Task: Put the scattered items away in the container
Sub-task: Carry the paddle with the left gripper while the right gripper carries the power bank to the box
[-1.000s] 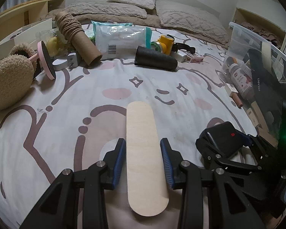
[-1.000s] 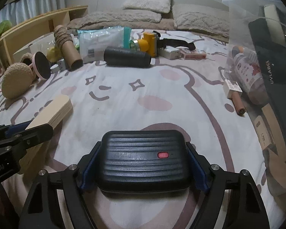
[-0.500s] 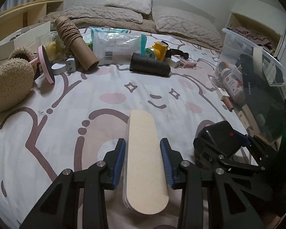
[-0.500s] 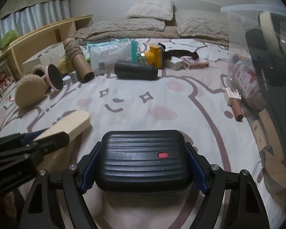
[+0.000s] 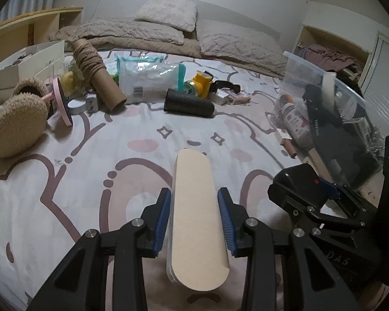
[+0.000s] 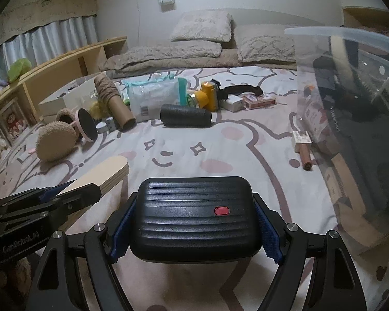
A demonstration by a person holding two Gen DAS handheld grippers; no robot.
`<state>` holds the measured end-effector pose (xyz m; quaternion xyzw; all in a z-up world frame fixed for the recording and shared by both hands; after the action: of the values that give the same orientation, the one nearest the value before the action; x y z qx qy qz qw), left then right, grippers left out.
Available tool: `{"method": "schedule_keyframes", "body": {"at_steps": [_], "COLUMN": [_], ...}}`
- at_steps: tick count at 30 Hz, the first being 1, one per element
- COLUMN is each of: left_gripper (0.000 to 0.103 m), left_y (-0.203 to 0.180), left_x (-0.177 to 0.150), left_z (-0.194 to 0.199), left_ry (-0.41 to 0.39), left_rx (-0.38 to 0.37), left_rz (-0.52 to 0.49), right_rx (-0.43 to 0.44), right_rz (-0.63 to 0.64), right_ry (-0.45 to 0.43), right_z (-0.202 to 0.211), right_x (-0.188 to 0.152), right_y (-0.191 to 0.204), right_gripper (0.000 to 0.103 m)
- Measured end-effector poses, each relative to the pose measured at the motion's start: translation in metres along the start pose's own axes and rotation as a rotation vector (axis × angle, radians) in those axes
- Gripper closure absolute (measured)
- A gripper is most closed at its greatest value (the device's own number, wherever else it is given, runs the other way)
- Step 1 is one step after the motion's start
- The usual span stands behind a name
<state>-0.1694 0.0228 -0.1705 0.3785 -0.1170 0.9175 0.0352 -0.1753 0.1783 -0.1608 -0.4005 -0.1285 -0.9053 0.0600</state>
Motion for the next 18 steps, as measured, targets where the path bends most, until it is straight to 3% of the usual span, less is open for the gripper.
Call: {"method": "schedule_keyframes", "body": {"at_steps": [11, 18], "left_gripper": [0.066, 0.066], "left_y": [-0.027, -0.047], "left_x": [0.027, 0.047], "left_z": [0.048, 0.083], "left_ry": [-0.109, -0.182], "left_rx": [-0.046, -0.075], "left_rz": [-0.066, -0.098], "right_rx": [-0.011, 0.025], "right_rz": [0.016, -0.012], "right_ry": [-0.093, -0.161], "right_z": [0.058, 0.097], "right_x": [0.018, 0.043], "right_y": [-0.006, -0.017], "right_gripper": [0.021, 0.021]}}
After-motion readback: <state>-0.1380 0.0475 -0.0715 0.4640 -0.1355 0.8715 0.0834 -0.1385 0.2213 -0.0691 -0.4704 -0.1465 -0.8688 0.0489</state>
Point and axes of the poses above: each gripper's, at about its wrist camera, not at the fingertips, and z roughly against the way its jaws point, y to its left, x to its top, the point moved 5 cm from there along -z, roughly the way its jaws point, and after that the axes turned 3 degrees about -z, right-handed, at the moved point
